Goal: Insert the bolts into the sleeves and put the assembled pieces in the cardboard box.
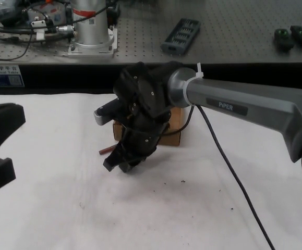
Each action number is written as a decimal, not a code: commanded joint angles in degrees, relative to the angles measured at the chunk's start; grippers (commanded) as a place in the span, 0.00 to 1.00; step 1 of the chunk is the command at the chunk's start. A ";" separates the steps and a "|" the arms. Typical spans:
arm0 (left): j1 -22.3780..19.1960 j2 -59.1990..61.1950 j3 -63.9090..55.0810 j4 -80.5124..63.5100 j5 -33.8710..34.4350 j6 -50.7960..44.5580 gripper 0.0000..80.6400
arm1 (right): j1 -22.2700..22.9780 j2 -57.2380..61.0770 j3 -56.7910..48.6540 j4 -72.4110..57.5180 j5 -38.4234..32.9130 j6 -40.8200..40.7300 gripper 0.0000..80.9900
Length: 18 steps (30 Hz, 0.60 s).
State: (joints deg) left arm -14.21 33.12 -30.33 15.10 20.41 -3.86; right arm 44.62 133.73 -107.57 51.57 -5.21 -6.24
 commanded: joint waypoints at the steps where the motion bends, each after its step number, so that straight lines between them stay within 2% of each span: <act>1: 0.02 -0.36 -0.18 2.62 -0.38 0.83 0.05 | 0.18 -0.01 -0.19 2.30 0.83 -0.26 0.10; 2: 0.02 -0.36 -0.18 2.89 -0.38 0.83 0.05 | 0.18 -0.01 -0.19 2.02 0.83 -0.26 0.03; 3: 0.02 -0.36 -0.18 3.14 -0.38 0.83 0.05 | 0.18 -0.01 -0.19 1.92 0.83 -0.26 0.02; 4: 0.02 -0.36 -0.18 3.20 -0.38 0.83 0.05 | 0.18 -0.01 -0.19 1.94 0.83 0.08 0.06; 12: 0.02 0.74 -0.18 3.30 -0.89 1.42 0.05 | 0.18 -0.23 0.15 15.33 4.70 3.24 0.06; 18: 0.02 5.96 -0.18 3.30 -0.21 1.42 0.05 | 0.18 -6.09 5.15 15.70 5.21 3.73 0.06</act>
State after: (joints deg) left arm -14.21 37.71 -30.33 18.65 20.41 -3.09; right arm 45.04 130.13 -104.64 64.29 -0.53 -3.03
